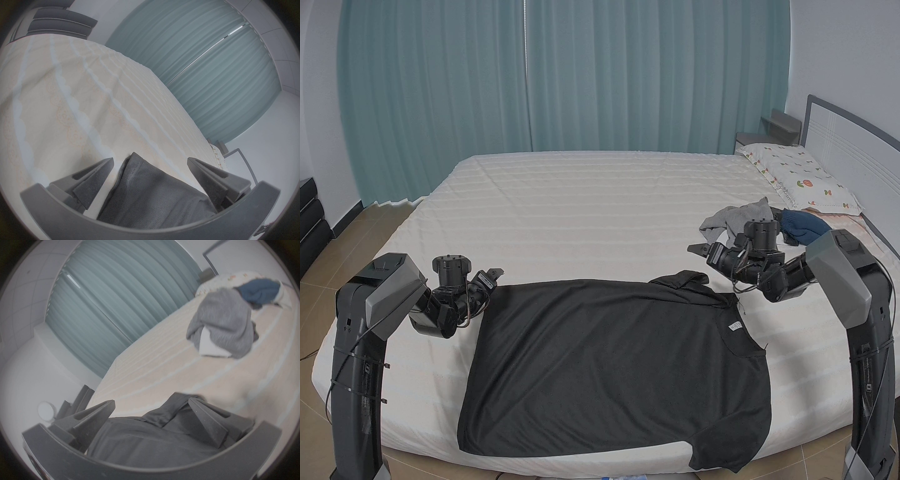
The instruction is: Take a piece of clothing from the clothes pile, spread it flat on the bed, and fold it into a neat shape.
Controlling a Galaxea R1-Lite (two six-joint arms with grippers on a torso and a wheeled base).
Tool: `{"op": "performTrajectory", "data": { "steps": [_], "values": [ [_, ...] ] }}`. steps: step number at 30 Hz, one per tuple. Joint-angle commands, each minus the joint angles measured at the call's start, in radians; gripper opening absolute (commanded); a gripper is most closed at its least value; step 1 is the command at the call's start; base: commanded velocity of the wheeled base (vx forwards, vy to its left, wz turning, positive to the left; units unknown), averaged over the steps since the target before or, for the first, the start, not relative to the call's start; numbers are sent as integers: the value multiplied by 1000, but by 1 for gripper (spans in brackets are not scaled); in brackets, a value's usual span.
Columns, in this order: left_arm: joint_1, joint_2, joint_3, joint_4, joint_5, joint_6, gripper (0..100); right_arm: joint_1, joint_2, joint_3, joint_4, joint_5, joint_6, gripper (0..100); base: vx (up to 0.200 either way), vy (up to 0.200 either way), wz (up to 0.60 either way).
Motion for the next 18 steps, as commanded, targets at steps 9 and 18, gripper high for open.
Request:
{"op": "performTrajectory", "data": {
  "steps": [9,18],
  "values": [
    [0,-4,0,0,7,-1,100,55,132,-189,193,-16,121,100,0,0,0],
    [-2,-4,1,0,12,-1,100,58,168,-281,288,-16,124,100,0,0,0]
  ]
}}
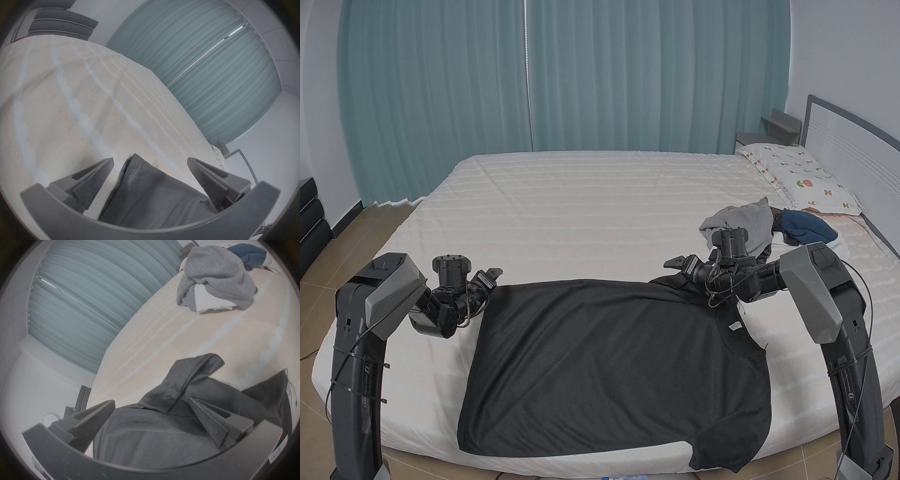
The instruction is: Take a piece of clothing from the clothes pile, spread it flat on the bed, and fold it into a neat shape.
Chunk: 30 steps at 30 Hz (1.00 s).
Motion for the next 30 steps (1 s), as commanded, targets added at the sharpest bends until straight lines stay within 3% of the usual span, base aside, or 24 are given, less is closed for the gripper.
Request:
{"op": "performTrajectory", "data": {
  "steps": [1,12,17,24,30],
  "values": [
    [0,-2,0,0,1,0,100,7,39,-48,25,-1,2,100,0,0,0],
    [0,-2,0,0,1,0,100,19,97,-97,-15,-10,5,100,0,0,0],
    [0,-2,0,0,3,0,100,5,132,-97,-385,46,19,100,0,0,0],
    [-2,1,0,0,17,0,100,-27,105,-97,-498,80,19,100,0,0,0],
    [-2,1,-2,0,18,0,100,-42,132,-97,-491,80,16,100,0,0,0]
  ]
}}
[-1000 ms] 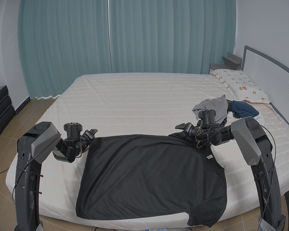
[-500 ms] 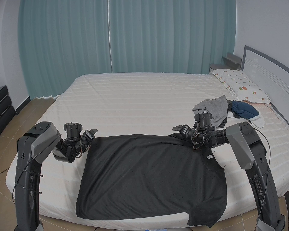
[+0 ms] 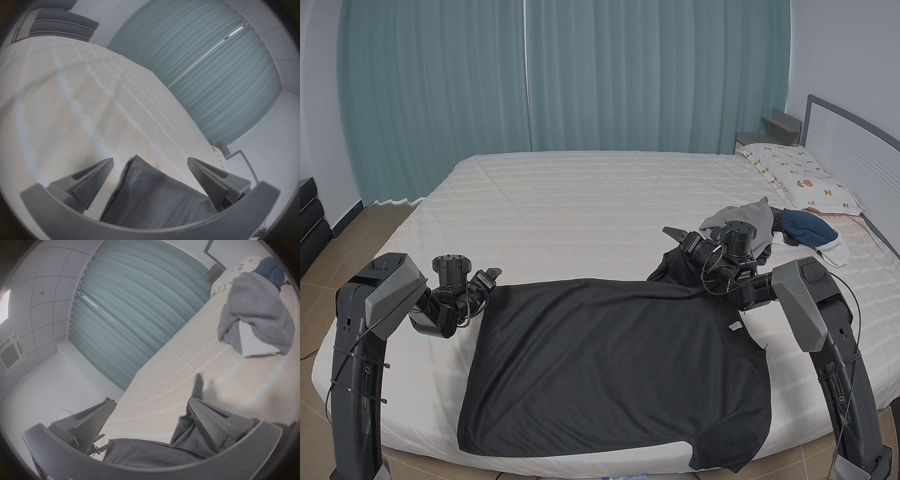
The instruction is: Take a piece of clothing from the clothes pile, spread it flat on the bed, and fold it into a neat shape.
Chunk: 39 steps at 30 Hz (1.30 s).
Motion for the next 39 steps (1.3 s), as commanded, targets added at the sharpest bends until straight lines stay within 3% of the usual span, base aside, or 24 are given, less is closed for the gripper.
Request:
{"op": "performTrajectory", "data": {
  "steps": [1,12,26,35,36,39],
  "values": [
    [0,1,-2,0,2,0,100,-10,16,-1,4,1,-1,100,0,0,0],
    [0,1,-5,0,0,0,100,-78,-29,-1,104,-25,-23,100,0,0,0],
    [0,4,-6,0,0,0,100,-67,54,-1,162,-76,-329,100,0,0,0],
    [0,6,-9,0,0,0,100,-65,62,-1,187,-76,-377,100,0,0,0],
    [0,6,-9,0,0,0,100,-65,62,-1,194,-76,-389,0,0,0,0],
    [0,6,-11,0,0,0,100,-67,65,-1,196,-89,-412,0,0,0,0]
  ]
}}
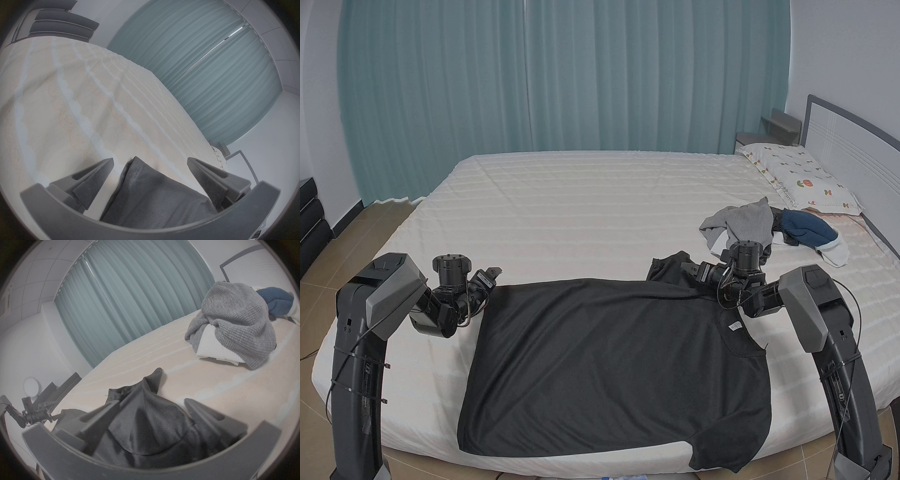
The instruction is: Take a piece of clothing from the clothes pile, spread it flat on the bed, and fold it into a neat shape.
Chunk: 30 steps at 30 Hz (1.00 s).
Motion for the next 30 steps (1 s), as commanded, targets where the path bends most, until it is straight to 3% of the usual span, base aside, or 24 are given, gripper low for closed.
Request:
{"op": "performTrajectory", "data": {
  "steps": [1,19,30],
  "values": [
    [0,2,-2,0,0,0,100,0,8,0,1,-10,-5,0,0,0,0],
    [0,7,-8,-2,0,0,100,-32,-32,0,-38,-17,5,0,0,0,0],
    [1,20,-51,-2,-3,0,100,-59,-44,0,-81,-41,55,0,0,0,0]
  ]
}}
